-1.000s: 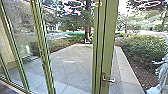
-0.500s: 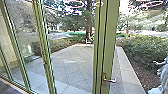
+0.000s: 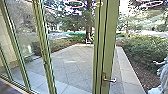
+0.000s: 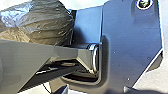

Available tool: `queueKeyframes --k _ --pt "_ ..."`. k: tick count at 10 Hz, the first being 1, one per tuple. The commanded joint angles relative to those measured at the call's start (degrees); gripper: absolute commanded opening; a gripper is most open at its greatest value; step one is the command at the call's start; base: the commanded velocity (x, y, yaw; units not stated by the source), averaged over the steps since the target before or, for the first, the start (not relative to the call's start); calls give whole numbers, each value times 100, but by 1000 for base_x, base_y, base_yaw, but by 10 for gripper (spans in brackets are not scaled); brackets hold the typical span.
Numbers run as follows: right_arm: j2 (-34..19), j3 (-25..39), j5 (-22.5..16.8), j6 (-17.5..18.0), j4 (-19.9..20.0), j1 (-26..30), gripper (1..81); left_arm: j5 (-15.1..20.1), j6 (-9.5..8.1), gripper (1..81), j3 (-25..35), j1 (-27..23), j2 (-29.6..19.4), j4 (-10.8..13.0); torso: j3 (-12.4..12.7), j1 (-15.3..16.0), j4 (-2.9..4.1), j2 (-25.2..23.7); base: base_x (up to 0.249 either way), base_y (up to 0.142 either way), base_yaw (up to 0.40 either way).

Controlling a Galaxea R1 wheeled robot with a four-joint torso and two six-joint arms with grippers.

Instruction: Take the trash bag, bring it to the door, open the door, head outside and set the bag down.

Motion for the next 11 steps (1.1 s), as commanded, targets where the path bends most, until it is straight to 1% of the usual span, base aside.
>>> queueKeyframes --k 1,3,4,5,9,11 --pt "-27 58 -272 -7 5 253 811 297 14 10 5 -358 -58 -37 0 5 0 0 0 0 0" --pt "-158 243 -263 1 14 227 811 306 6 10 23 -340 -146 -20 0 5 0 0 0 0 0" --pt "-290 463 -254 1 14 201 811 306 6 10 49 -323 -181 -20 0 5 0 0 0 0 0" --pt "-534 820 -132 10 31 165 811 306 14 10 75 -296 -199 -11 0 5 0 0 0 0 0" --pt "-1292 2071 -87 10 5 25 811 297 23 10 216 -261 -216 24 0 5 0 0 0 0 0" --pt "-1862 2870 44 19 31 7 811 306 23 10 225 -261 -208 24 0 5 0 0 0 0 0"
